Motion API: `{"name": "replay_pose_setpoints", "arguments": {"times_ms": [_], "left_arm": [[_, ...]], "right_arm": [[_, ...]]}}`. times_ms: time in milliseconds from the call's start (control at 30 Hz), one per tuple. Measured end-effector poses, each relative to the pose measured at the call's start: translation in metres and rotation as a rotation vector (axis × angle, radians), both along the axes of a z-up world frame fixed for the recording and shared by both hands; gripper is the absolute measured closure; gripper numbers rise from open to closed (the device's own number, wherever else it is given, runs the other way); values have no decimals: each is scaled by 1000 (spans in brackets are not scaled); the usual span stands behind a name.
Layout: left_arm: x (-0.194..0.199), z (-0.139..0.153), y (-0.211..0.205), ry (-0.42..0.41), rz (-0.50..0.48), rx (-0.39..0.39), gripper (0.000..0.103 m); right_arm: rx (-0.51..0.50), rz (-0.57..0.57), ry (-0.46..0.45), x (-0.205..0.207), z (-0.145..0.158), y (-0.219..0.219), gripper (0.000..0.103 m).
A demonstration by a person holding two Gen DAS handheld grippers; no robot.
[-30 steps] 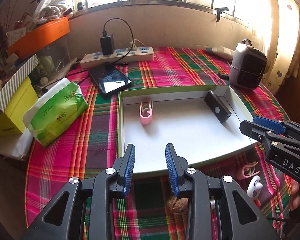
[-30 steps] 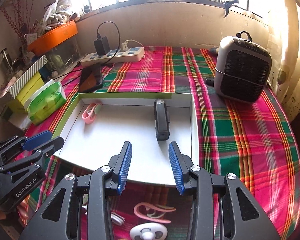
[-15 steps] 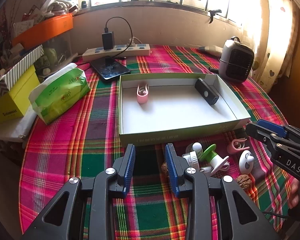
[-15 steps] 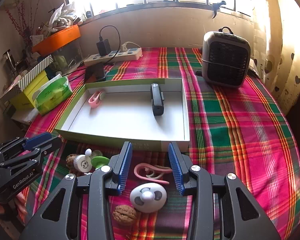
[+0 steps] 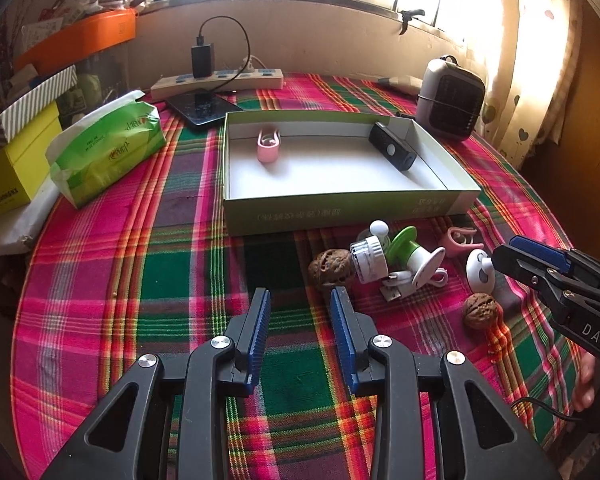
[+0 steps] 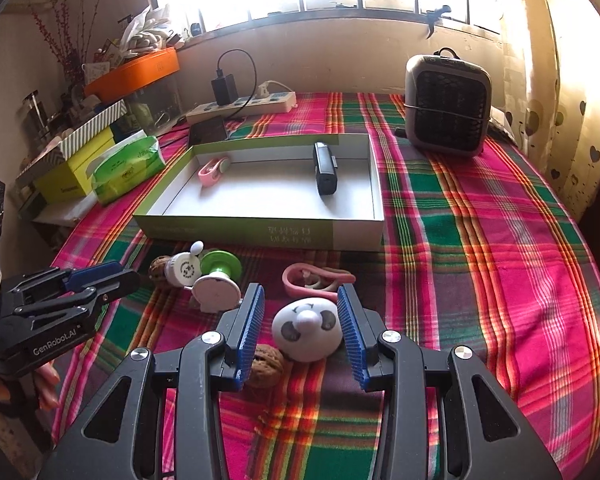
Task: Organize objects
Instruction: 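Withdraw both grippers from the box toward the walnuts, then close the right gripper on a walnut while the left gripper grasps another walnut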
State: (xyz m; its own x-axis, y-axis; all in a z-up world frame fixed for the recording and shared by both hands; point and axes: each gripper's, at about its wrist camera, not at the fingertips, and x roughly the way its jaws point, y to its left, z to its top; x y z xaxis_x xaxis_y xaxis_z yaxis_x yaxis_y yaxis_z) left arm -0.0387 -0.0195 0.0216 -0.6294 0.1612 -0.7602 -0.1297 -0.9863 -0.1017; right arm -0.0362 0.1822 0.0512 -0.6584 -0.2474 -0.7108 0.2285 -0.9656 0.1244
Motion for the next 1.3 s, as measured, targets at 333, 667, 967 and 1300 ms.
{"name": "replay_pose_setpoints", "arguments": {"times_ms": [333,667,967,1300], "left_arm": [[6,-13,1,-25,-31,22,73],[2,-16,-2,-23,-30,18,71],[-5,-16,-1,-24,-49,36,71],[-17,-14,9,-10,-117,14,64]], "right_arm": [[-3,32,-18,16,-15,-4,63],[5,69,-43,20,-27,-17,63],[22,77,-52,18,-33,-24,63],[39,82,-45,18,-33,-24,63]]}}
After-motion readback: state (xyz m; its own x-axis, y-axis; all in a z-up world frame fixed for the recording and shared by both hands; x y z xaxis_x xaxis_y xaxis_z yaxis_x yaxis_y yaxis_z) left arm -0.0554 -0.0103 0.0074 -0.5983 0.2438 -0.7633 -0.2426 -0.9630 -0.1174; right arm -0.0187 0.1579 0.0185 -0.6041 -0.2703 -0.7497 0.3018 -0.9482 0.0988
